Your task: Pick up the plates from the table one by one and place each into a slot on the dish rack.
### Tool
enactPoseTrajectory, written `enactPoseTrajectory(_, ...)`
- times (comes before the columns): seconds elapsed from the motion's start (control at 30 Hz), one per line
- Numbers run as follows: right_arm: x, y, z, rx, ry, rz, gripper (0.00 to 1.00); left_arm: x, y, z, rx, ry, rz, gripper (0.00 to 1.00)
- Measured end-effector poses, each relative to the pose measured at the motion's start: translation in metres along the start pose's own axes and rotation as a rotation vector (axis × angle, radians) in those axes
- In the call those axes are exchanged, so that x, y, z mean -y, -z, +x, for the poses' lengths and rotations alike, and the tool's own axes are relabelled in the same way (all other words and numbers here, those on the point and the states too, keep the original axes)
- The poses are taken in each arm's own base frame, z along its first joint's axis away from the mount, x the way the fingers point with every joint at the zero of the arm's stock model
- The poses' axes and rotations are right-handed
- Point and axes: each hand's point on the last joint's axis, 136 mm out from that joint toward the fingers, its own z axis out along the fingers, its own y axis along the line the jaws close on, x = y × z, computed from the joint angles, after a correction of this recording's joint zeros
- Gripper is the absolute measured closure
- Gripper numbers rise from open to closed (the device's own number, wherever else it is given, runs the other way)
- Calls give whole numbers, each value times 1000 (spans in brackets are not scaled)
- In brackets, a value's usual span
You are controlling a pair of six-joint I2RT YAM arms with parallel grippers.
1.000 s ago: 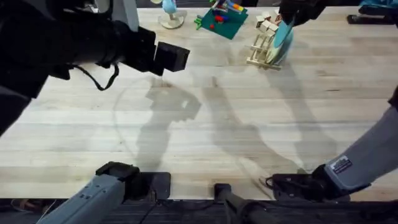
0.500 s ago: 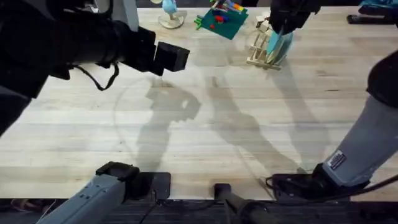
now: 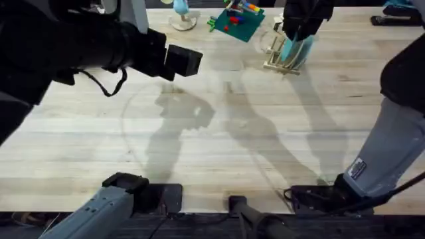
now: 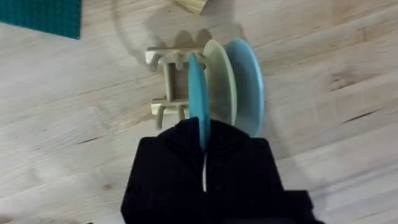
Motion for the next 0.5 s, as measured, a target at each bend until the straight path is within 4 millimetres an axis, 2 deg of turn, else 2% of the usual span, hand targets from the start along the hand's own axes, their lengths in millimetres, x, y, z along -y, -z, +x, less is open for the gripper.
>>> enactPoseTrajectory(0.1,0,0,0,1,0,-1,962,0,0,0,0,0,0,7)
enactPoseTrajectory(0.3,0,0,-1,3,0,-1,865,0,0,0,0,0,0,8)
enactPoseTrajectory(0.5,0,0,-1,3,-1,-1,840,0,0,0,0,0,0,8)
